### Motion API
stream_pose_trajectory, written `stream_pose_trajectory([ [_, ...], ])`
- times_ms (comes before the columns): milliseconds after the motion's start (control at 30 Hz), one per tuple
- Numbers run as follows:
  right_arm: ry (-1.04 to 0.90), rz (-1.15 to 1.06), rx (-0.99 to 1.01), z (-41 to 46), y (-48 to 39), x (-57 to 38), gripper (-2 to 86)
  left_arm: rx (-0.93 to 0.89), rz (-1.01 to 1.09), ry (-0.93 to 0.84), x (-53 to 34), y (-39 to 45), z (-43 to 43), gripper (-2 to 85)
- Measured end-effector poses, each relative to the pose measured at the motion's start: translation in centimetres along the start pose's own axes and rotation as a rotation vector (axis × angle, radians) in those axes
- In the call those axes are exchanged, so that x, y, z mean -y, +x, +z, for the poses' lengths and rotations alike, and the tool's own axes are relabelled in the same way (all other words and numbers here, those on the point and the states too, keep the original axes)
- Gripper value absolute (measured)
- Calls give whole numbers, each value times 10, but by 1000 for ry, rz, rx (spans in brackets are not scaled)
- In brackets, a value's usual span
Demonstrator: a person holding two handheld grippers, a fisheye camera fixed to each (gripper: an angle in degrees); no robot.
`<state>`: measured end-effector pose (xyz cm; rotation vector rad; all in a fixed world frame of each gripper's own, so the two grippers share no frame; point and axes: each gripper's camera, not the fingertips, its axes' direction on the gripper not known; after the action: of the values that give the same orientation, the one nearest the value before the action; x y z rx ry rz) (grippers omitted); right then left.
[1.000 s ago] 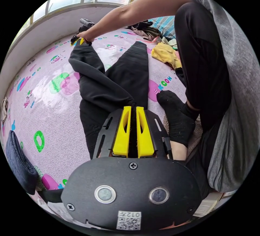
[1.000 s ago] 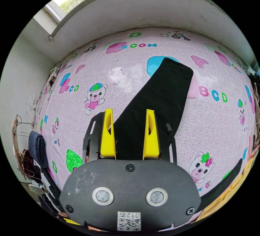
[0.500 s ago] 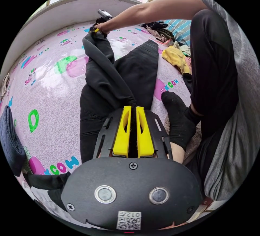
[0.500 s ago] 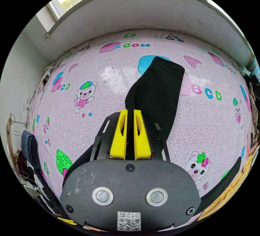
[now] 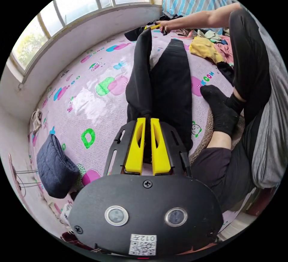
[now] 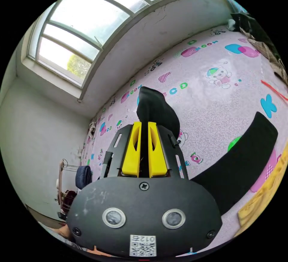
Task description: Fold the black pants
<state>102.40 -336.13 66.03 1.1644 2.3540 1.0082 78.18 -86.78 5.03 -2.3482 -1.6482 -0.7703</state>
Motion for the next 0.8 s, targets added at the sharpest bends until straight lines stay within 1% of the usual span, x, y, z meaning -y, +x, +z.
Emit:
stream_pose_trajectory([
  [67,81,83,76,-107,19,-31,21,21,71,-17,-2,16,1,8],
  [167,128,226,107,-205,64,-90,29,10,158,-31,-7,45,10,7],
  [200,125,274,95,-218,75,-104,31,-8,179,-45,-8,56,18,6],
  [267,144,485,111,-253,111,-155,44,-29,201,-82,-7,74,34,5],
  [300,159,526,119,-261,114,-164,48,-25,229,-121,-7,86,46,5],
  [333,213,550,149,-277,107,-176,53,-18,247,-138,-6,93,52,5],
  [367,271,546,193,-291,93,-179,56,5,277,-176,-5,105,63,4],
  [467,321,559,252,-309,50,-155,70,24,276,-208,-1,121,79,4],
  [533,305,555,259,-310,18,-124,81,17,249,-212,1,123,83,4],
  [600,229,534,252,-302,-18,-87,94,3,207,-208,4,123,85,5],
  [667,129,524,173,-293,-70,-50,102,-4,180,-205,5,123,86,5],
  [700,122,526,148,-294,-84,-44,103,-5,172,-204,6,124,86,5],
  [767,159,546,22,-309,-145,-28,104,3,172,-202,8,125,85,4],
  [800,165,551,0,-312,-158,-26,103,8,177,-201,10,126,83,4],
])
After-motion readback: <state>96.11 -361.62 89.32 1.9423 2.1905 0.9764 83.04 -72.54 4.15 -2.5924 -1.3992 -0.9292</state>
